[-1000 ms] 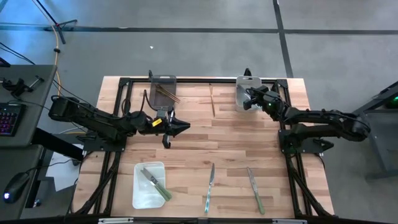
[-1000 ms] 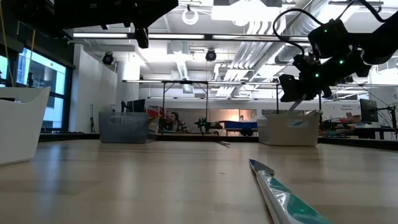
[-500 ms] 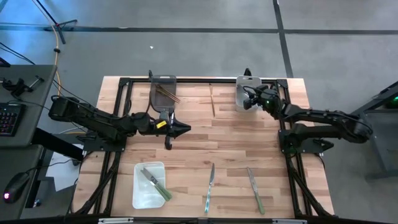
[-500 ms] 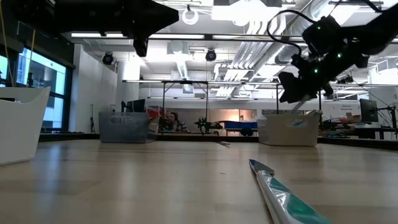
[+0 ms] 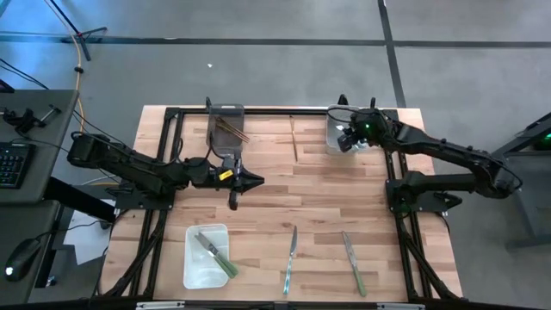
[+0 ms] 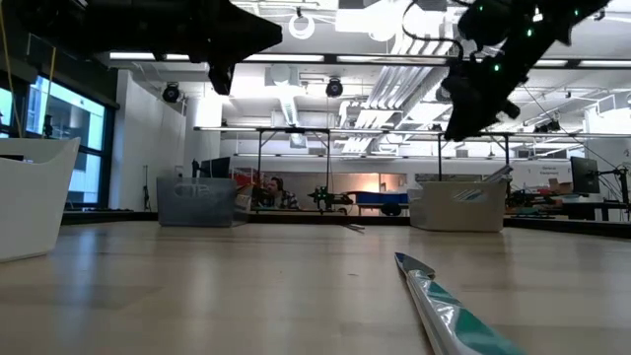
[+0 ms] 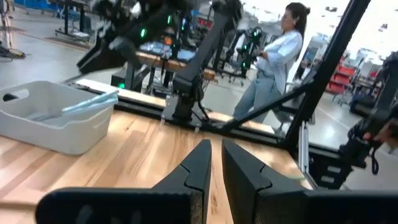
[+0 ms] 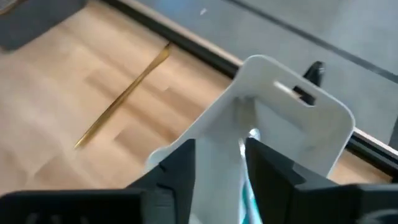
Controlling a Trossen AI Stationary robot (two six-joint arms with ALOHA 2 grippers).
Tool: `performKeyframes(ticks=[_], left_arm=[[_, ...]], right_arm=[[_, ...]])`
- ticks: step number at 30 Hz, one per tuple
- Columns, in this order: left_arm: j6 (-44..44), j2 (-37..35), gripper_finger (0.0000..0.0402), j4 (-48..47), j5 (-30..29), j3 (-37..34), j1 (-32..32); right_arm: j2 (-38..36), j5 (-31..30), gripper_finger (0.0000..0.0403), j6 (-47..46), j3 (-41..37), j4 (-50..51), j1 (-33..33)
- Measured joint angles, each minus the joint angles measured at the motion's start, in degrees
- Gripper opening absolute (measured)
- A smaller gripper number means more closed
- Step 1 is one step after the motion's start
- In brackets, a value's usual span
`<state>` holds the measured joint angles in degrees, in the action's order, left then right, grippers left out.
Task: Sort silverware by color (type)
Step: Put the green table knife into the white bin
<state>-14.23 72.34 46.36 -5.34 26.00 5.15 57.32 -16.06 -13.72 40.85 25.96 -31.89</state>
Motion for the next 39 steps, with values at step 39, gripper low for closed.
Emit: performKeyframes(ticks=[39], left_arm=[[2.9,5.9,0.0033,-7.5,-5.9,0.0,7.7]], right_arm=[[23.4,16.5,0.0117,-79.9,7.2,17.8,76.9]])
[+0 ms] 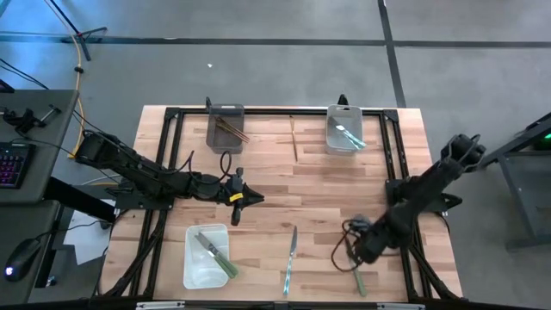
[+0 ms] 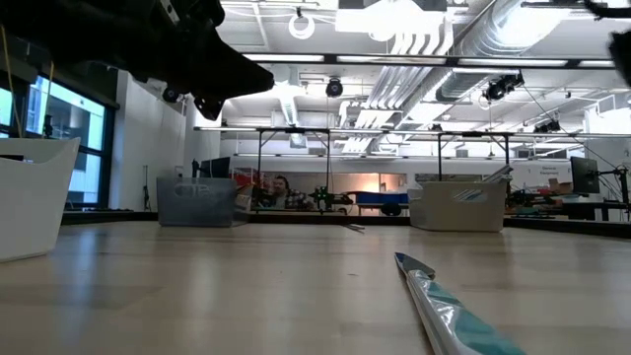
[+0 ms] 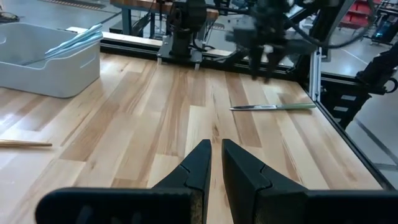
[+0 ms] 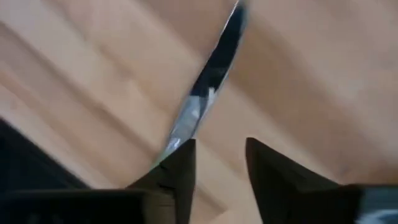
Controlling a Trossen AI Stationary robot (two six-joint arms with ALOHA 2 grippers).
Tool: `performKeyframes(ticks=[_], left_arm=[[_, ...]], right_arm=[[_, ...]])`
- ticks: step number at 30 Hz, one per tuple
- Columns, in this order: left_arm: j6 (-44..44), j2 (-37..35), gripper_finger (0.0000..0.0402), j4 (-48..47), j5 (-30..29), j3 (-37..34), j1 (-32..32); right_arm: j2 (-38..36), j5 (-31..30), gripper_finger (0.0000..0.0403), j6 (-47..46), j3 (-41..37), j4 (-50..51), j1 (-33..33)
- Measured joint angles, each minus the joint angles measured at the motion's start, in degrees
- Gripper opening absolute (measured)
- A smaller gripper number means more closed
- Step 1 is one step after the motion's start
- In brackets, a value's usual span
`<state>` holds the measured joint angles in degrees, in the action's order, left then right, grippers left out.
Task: Sort silverware by color (type)
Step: Put the green table knife into the white bin
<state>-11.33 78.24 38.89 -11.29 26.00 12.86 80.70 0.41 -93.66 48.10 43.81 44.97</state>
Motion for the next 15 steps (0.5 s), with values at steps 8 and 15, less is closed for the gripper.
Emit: performKeyframes(ticks=[8,15], left_arm=[[0.6,0.0,0.0033,-0.2,0.4,0.0,0.0],[0.6,0.0,0.0033,-0.2,0.4,0.0,0.0]], right_arm=[[9.7,8.6,0.0172,-9.1,0.0,-12.1,5.2],[12.6,8.9,0.0172,-9.6,0.0,-16.3,4.6]])
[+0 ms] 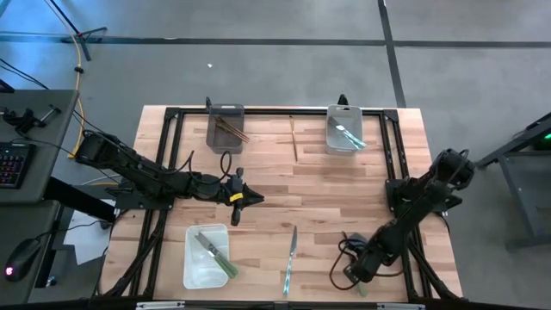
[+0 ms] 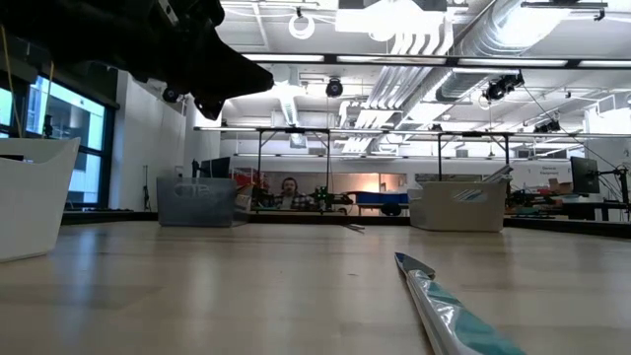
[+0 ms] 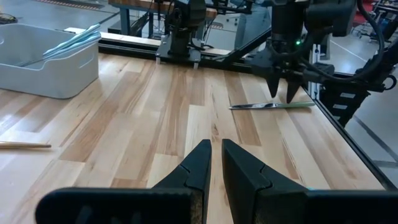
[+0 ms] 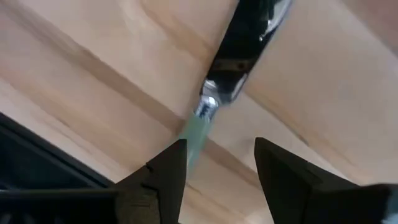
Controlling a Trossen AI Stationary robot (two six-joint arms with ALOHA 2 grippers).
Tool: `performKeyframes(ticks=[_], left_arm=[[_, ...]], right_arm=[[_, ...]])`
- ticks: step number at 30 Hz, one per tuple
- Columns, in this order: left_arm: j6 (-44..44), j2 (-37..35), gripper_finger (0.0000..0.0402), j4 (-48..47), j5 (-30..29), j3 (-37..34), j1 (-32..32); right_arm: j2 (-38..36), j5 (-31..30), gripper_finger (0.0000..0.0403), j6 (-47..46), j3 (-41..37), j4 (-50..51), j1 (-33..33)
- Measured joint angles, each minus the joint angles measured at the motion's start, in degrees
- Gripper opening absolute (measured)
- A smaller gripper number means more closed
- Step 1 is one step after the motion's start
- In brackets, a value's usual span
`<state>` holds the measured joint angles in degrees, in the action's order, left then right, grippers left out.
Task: Sort silverware by color (type)
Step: Put the green table knife into the white bin
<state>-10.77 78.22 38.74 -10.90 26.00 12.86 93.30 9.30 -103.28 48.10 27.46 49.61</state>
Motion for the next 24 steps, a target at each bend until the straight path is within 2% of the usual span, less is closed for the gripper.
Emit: performKeyframes(ticks=[9,14,18,24], left_arm=[[0.1,0.0,0.0033,0.0,-0.1,0.0,-0.1],[0.1,0.0,0.0033,0.0,-0.2,0.0,-0.1],[0.1,0.0,0.0033,-0.2,-0.2,0.0,-0.1],[0.1,0.0,0.0033,-0.2,-0.2,0.0,-0.1]], right_arm=[[0.2,-2.8,0.0172,-0.8,0.0,0.0,-1.5],[2.1,-1.9,0.0164,-0.9,0.2,0.2,-2.0],[3.0,-1.8,0.0133,-0.3,0.2,0.6,-2.0],[3.0,-2.4,0.006,1.9,0.0,1.0,-2.2]])
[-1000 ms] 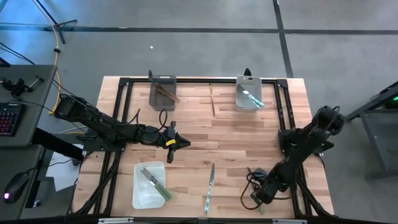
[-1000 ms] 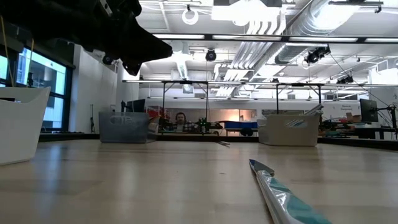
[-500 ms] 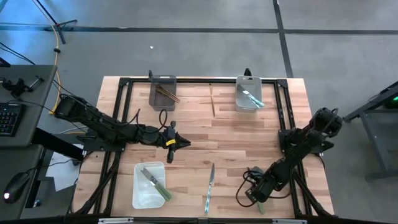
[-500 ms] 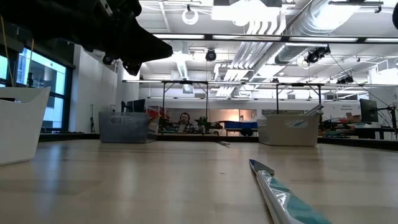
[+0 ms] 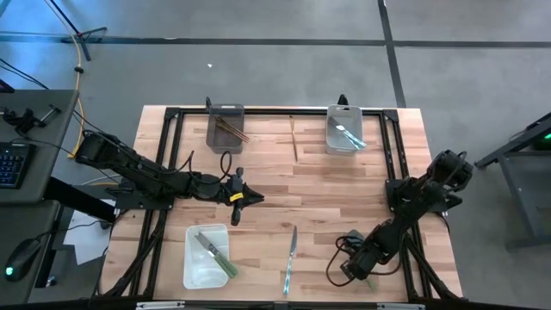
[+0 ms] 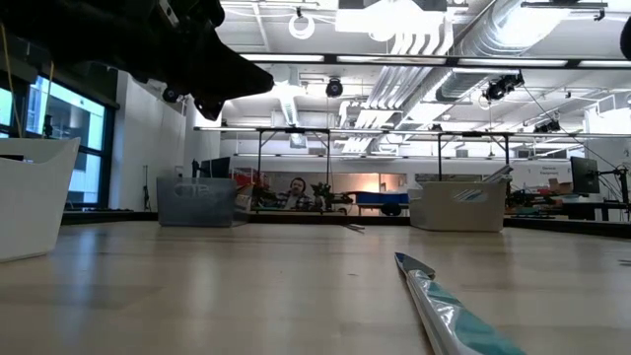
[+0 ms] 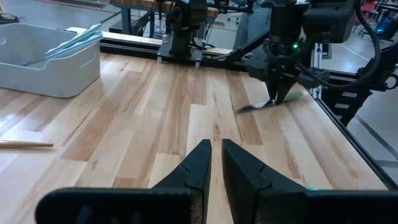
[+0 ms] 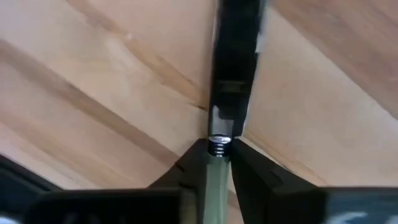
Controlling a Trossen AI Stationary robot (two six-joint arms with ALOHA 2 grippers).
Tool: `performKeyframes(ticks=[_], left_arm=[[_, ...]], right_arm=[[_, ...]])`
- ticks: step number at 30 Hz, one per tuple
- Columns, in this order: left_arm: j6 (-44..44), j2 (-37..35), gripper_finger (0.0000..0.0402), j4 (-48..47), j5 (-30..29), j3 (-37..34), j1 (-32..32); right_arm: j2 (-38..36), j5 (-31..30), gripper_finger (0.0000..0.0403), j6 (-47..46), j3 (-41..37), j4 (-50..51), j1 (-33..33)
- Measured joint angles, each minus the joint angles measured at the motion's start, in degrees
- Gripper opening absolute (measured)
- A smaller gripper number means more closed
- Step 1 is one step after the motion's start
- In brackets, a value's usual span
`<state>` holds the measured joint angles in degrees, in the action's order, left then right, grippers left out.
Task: Sort silverware by color (type)
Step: Put the green table knife into the white bin
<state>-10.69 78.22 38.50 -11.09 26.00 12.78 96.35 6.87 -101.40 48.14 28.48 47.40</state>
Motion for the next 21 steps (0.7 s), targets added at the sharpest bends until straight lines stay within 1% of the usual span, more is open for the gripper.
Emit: performKeyframes(ticks=[3,5,10,12,14,16,21], left_arm=[[0.0,0.0,0.0033,-0.2,0.0,0.0,0.0],[-0.1,0.0,0.0033,-0.5,0.0,0.0,0.0],[-0.1,0.0,0.0033,-1.4,0.0,0.0,0.0],[-0.1,0.0,0.0033,-1.4,0.0,0.0,0.1],[0.3,0.0,0.0033,-1.5,0.0,0.0,0.4],[1.2,0.0,0.0033,-1.5,0.0,0.0,1.1],[5.0,0.0,0.0033,-1.6,0.0,0.0,3.4]], right_arm=[[0.0,0.0,0.0025,2.3,0.1,-0.9,-0.6],[0.0,-0.2,0.001,4.5,0.1,-1.9,-1.2],[-0.4,-2.9,0.0011,12.2,0.0,-4.9,-3.7],[-0.4,-5.5,0.001,15.8,0.0,-6.7,-5.3],[-0.2,-10.4,0.0006,19.7,0.0,-9.0,-7.2],[-0.2,-12.0,0.0002,23.4,-0.1,-10.5,-9.2],[-0.1,-11.7,0.0002,33.8,-0.2,-16.5,-15.9]])
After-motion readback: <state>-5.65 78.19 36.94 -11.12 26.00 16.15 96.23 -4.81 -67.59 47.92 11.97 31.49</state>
